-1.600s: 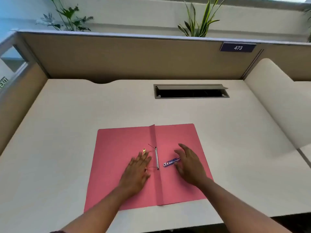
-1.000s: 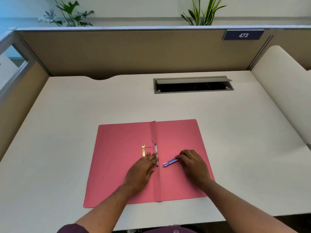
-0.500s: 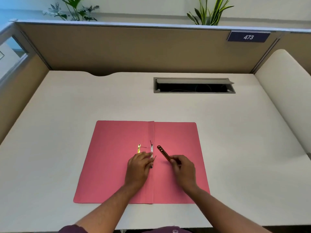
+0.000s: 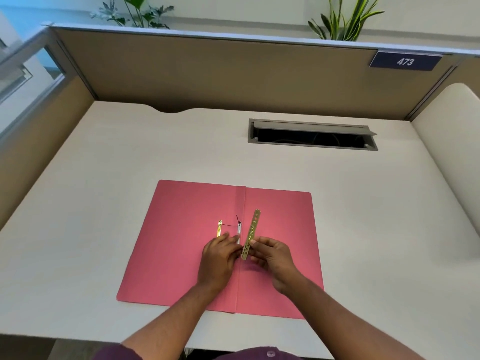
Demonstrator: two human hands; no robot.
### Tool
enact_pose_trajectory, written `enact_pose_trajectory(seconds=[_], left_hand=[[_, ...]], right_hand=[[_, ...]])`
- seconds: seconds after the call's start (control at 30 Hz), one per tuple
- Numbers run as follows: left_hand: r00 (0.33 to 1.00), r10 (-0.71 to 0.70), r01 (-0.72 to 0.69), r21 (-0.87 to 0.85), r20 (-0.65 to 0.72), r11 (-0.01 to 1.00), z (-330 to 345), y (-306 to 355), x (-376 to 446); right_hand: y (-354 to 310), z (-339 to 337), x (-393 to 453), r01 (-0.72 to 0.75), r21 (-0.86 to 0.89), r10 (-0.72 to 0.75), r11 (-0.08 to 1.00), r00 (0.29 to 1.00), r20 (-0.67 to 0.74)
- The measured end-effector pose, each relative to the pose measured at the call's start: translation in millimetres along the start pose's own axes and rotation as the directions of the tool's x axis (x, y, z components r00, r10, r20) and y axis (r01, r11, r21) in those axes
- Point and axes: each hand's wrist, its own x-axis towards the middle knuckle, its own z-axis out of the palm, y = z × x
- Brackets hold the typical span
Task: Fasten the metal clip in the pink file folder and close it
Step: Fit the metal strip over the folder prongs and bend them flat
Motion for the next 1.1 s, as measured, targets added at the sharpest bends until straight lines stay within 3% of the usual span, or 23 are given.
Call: enact_pose_trajectory(seconds=[0.33, 1.1], left_hand=[[1.0, 0.001, -0.001, 0.009, -0.004, 1.0, 1, -1, -1], [1.0, 0.023, -0.024, -0.012, -0.017, 1.0, 6, -5, -4]], right_hand=[[-13, 4, 3, -0.024, 0.029, 0.025, 0.999, 0.999, -0.038], [0, 1, 11, -0.03, -0.121, 0.031, 0.992, 1.0, 0.005]])
